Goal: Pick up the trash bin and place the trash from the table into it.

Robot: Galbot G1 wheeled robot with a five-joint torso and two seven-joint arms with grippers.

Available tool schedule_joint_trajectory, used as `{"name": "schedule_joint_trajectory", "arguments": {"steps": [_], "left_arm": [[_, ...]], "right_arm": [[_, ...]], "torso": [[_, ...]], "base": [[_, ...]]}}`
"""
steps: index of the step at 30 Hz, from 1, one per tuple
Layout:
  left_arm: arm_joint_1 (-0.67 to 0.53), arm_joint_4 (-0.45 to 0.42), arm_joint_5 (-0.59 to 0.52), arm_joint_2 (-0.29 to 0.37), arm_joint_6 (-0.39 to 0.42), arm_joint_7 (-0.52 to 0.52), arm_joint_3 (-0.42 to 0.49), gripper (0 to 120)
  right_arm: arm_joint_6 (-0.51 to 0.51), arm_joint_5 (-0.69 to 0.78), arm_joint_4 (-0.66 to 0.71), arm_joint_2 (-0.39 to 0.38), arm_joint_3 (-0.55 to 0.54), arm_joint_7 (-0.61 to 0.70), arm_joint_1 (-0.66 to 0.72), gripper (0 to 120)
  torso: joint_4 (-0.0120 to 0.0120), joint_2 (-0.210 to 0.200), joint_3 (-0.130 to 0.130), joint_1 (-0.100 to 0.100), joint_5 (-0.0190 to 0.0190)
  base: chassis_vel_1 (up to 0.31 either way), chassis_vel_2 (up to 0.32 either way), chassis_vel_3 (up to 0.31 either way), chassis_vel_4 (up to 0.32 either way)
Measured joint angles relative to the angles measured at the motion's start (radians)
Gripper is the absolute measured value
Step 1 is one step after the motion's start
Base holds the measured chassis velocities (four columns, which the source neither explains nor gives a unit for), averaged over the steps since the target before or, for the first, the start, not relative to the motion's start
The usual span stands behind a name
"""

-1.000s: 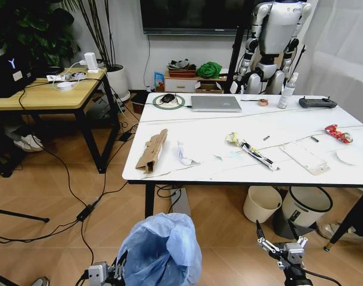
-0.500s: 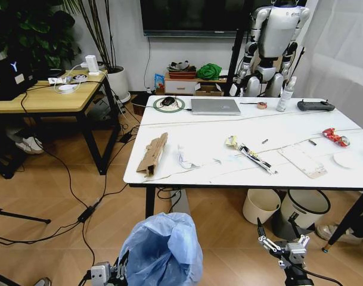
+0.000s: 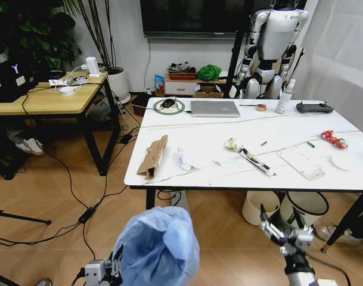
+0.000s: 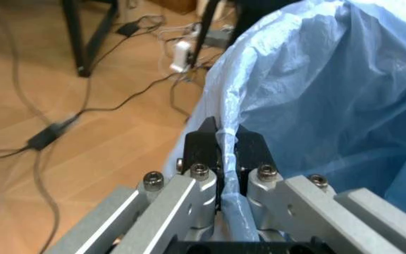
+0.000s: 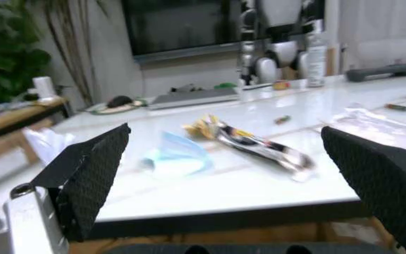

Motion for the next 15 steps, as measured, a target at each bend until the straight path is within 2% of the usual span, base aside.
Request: {"name": "schedule_joint_trajectory", "arguments": {"steps": [1,3,5,6,7,11,13,15], "left_arm": [[0.013,0.004,-0.018,-0.008,0.001,0.001,-0.031,0],[0.02,0.003,-0.033,-0.016,0.004,0.001,-0.052,0],[0.028,-0.008,-0.053,-0.027,0.01,-0.002,-0.082,0],[0.028,-0.008,-0.053,-0.027,0.01,-0.002,-0.082,0],[0.038,-0.014,-0.054,-0.036,0.008,-0.004,-0.109,0],[0.057,-0.016,-0.063,-0.057,-0.019,0.007,-0.159,0],[0.057,-0.016,-0.065,-0.059,-0.019,0.007,-0.165,0],[0.057,-0.022,-0.107,-0.072,-0.005,0.02,-0.192,0]], "right_arm": [[-0.093,0.048,0.066,-0.079,-0.054,0.062,0.026,100],[-0.166,0.081,0.103,-0.13,-0.093,0.106,0.058,100],[-0.289,0.149,0.155,-0.199,-0.159,0.173,0.141,100],[-0.289,0.149,0.155,-0.199,-0.159,0.173,0.141,100],[-0.389,0.208,0.186,-0.245,-0.224,0.212,0.224,100],[-0.482,0.238,0.171,-0.308,-0.402,0.247,0.343,100],[-0.484,0.238,0.163,-0.313,-0.419,0.25,0.352,100],[-0.482,0.239,0.107,-0.343,-0.504,0.255,0.417,100]], "torso": [[0.0003,-0.001,-0.001,0.0,0.0003],[0.0004,-0.002,-0.001,-0.001,0.0005],[0.0004,-0.003,-0.002,-0.001,0.0004],[0.0004,-0.003,-0.002,-0.001,0.0004],[0.0005,-0.005,-0.002,-0.002,0.0005],[0.0004,-0.007,-0.004,-0.003,0.0003],[0.0003,-0.007,-0.004,-0.003,0.0002],[0.0003,-0.008,-0.004,-0.004,0.0003]], "base": [[0.0,0.0,0.0,0.0],[0.0,0.0,0.0,0.0],[0.0,0.0,0.0,0.0],[0.0,0.0,0.0,0.0],[0.0,0.0,0.0,0.0],[0.0,0.0,0.0,0.0],[0.0,0.0,0.0,0.0],[0.0,0.0,0.0,0.0]]}}
